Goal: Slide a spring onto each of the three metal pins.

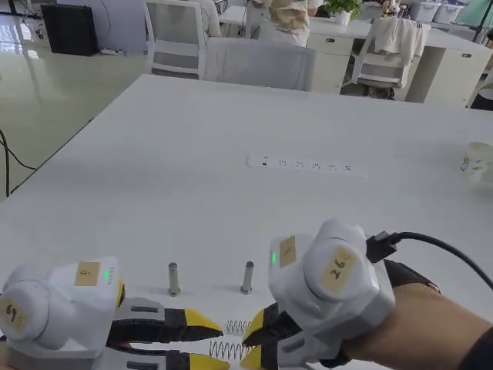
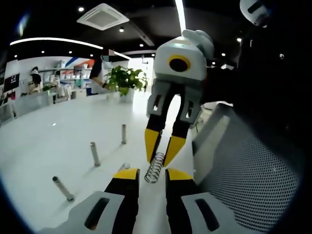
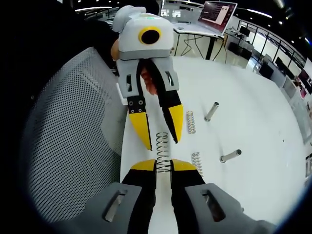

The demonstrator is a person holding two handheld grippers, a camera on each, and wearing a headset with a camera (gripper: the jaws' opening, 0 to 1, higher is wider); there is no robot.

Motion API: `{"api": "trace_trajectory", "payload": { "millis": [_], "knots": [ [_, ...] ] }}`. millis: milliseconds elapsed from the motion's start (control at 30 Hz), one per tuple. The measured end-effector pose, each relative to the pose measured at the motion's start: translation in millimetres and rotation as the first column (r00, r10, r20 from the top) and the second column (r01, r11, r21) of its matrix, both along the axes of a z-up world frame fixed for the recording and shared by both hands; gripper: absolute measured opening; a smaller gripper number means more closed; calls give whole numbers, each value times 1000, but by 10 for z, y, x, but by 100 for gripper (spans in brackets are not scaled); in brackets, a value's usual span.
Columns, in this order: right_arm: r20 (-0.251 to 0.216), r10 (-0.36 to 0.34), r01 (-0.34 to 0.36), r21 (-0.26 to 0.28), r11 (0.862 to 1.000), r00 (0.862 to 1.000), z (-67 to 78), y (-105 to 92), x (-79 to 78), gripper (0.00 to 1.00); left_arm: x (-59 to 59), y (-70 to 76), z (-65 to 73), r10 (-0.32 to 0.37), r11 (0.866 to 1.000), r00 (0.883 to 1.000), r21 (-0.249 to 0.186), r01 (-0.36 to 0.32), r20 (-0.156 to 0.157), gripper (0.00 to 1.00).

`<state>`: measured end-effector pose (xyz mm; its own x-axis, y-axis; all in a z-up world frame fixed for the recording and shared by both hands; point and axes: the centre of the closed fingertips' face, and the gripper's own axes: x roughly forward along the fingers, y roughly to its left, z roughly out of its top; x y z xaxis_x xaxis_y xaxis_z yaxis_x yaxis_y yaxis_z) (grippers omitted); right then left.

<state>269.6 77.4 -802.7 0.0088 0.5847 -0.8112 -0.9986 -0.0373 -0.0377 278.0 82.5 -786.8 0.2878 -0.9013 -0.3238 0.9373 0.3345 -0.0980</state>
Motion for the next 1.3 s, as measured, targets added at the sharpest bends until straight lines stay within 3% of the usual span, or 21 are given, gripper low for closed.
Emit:
{"api": "trace_trajectory", "payload": {
  "millis": [333, 767, 1300],
  "knots": [
    [16, 64, -63, -3, 998, 998, 12, 7, -62, 8, -82, -31, -21, -40, 999, 999, -2, 40, -26, 4],
    [13, 65, -65, 0, 998, 998, 13, 5, -71, 8, -122, -39, -5, -61, 998, 998, -5, 61, -21, 2],
    [-25, 41, -41, -3, 999, 999, -76, -49, -68, 10, -150, -105, 191, -72, 996, 997, -58, 72, -2, 2]
  ]
}}
